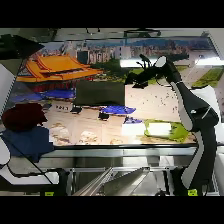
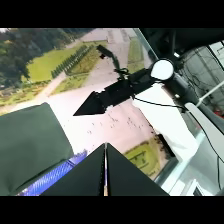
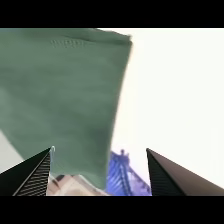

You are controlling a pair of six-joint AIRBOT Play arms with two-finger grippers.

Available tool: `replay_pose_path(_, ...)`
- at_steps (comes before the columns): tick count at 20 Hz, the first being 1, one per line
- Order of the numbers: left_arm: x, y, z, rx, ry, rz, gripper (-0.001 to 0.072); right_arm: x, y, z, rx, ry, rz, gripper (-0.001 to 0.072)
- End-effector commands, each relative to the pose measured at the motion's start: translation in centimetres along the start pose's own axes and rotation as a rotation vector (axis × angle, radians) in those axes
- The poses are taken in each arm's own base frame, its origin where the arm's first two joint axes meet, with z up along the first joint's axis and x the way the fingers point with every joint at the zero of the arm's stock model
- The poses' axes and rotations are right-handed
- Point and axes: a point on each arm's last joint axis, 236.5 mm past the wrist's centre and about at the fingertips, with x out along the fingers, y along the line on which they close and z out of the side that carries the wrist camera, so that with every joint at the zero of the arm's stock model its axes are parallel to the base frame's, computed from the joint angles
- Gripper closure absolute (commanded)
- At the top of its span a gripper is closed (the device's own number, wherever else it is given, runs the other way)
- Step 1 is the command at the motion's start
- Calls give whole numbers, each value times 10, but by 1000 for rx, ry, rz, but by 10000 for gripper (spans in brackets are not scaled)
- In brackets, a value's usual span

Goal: Fold the shirts.

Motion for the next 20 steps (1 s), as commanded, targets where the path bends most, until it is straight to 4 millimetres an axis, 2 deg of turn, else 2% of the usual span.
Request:
replay_pose_path(1,16,6,-6,-20,35,-28,683,30,-21,-18,70,89,23,62)
replay_pose_path(4,13,10,-5,-27,29,-21,683,62,-8,-22,81,95,84,63)
replay_pose_path(8,13,10,-5,-26,29,-20,683,86,24,-16,63,45,159,85)
replay_pose_path(9,13,11,-5,-26,29,-20,683,87,32,-14,64,34,178,243)
replay_pose_path(10,13,10,-6,-27,30,-21,684,89,39,-13,66,26,194,349)
replay_pose_path(11,13,10,-6,-27,30,-21,684,89,48,-12,59,20,225,356)
replay_pose_path(12,13,10,-6,-27,30,-21,684,88,56,-10,53,11,257,448)
replay_pose_path(13,13,10,-6,-27,30,-21,684,85,65,-8,43,2,294,604)
replay_pose_path(14,13,10,-6,-26,30,-21,684,82,71,-7,46,-4,315,685)
replay_pose_path(16,13,9,-8,-27,41,-26,684,67,80,0,29,-32,323,693)
replay_pose_path(17,13,9,-9,-27,45,-27,683,49,87,10,12,-67,331,694)
replay_pose_path(18,13,8,-10,-27,47,-28,684,27,93,23,-3,-117,332,694)
replay_pose_path(20,14,8,-10,-27,48,-29,683,-37,98,54,18,-242,317,694)
